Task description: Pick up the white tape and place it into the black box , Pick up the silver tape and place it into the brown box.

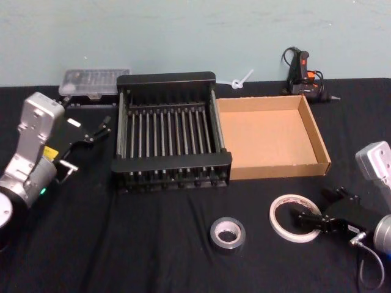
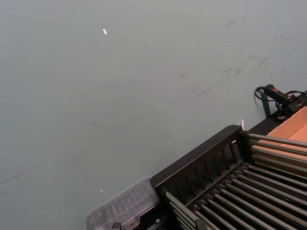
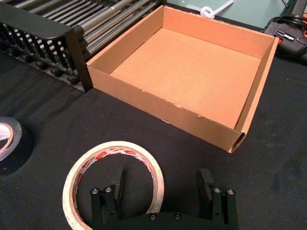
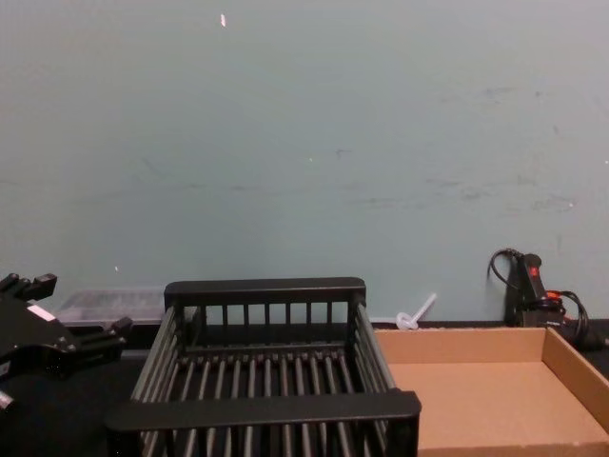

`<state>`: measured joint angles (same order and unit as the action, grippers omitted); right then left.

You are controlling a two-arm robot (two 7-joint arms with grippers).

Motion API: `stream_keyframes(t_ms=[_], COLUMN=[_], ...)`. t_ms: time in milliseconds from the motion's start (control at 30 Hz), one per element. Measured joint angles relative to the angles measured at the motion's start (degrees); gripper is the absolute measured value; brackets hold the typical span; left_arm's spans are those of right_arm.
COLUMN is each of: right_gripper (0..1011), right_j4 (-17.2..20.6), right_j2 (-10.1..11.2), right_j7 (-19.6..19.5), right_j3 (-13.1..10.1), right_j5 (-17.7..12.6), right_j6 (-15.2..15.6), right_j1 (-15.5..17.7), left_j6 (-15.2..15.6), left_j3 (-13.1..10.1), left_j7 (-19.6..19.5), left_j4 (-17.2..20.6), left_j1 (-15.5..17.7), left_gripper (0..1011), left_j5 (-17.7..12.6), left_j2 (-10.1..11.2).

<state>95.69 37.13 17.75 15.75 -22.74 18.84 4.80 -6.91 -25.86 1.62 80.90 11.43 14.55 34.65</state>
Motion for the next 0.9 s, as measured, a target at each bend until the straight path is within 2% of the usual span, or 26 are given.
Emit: stream_keyframes(t_ms=[633, 900], right_gripper=[1002, 1002], right_j4=[-0.33, -0.29], right_j2=[-1.14, -1.13], right_j7=[1.88, 1.85], right_j3=[-0.68, -0.68], right_j5=[2.43, 2.39], right_j6=[1.13, 1.13], right_j1=[-0.03, -0.03], left_j6=[0.00, 0.00], left_j3=[0.00, 0.00], left_j7=[0.00, 0.00], left_j4=[0.00, 0.00], left_j1=[0.00, 0.00], left_gripper=[1001, 1001], left_j5=[0.00, 0.00], left_j2=[0.00, 0.00])
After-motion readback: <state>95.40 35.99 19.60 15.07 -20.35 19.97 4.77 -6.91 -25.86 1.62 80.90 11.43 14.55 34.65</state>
